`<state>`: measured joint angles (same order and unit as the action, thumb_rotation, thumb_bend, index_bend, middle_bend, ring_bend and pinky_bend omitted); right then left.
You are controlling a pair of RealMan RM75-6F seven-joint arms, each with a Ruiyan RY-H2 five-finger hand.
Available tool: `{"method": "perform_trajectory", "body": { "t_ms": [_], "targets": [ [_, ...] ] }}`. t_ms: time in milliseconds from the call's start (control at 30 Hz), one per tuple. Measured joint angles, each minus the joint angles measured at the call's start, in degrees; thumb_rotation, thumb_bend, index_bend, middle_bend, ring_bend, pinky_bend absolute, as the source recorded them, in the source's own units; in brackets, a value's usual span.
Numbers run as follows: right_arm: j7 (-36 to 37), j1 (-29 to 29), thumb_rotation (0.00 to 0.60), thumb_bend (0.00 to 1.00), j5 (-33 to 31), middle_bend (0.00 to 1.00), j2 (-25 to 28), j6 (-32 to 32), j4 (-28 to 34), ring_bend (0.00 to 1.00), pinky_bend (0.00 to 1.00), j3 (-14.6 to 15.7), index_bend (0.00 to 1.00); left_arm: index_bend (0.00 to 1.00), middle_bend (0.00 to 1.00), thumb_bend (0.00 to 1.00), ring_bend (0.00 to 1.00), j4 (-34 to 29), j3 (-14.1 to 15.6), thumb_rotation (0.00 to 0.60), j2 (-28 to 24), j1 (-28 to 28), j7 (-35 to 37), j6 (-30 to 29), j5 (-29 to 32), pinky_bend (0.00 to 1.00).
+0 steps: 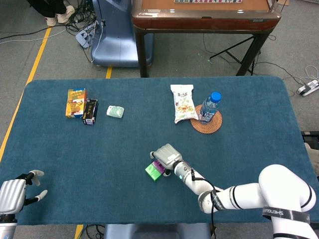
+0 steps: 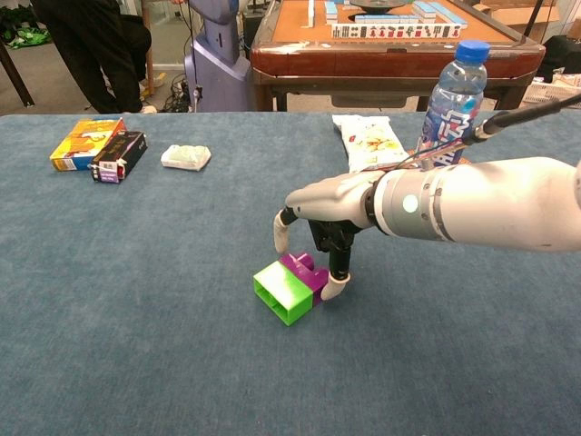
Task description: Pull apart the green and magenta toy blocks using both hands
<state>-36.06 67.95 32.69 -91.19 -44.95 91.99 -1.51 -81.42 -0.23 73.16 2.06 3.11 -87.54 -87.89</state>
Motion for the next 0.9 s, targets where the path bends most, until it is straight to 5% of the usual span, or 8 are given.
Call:
{"method": "perform_trajectory", "body": {
  "t_ms": [900],
  "targets": [
    [2.6,-0.8,0.6,0.0,4.5,1.0,-0.1,0.0,0.0,1.0,1.0,0.5,0.39,0.48,0.56,0.05,0.55,-0.5,0.1,0.6,0.2,0.2,-0.7,0.4,-0.1,0.73]
  ]
}}
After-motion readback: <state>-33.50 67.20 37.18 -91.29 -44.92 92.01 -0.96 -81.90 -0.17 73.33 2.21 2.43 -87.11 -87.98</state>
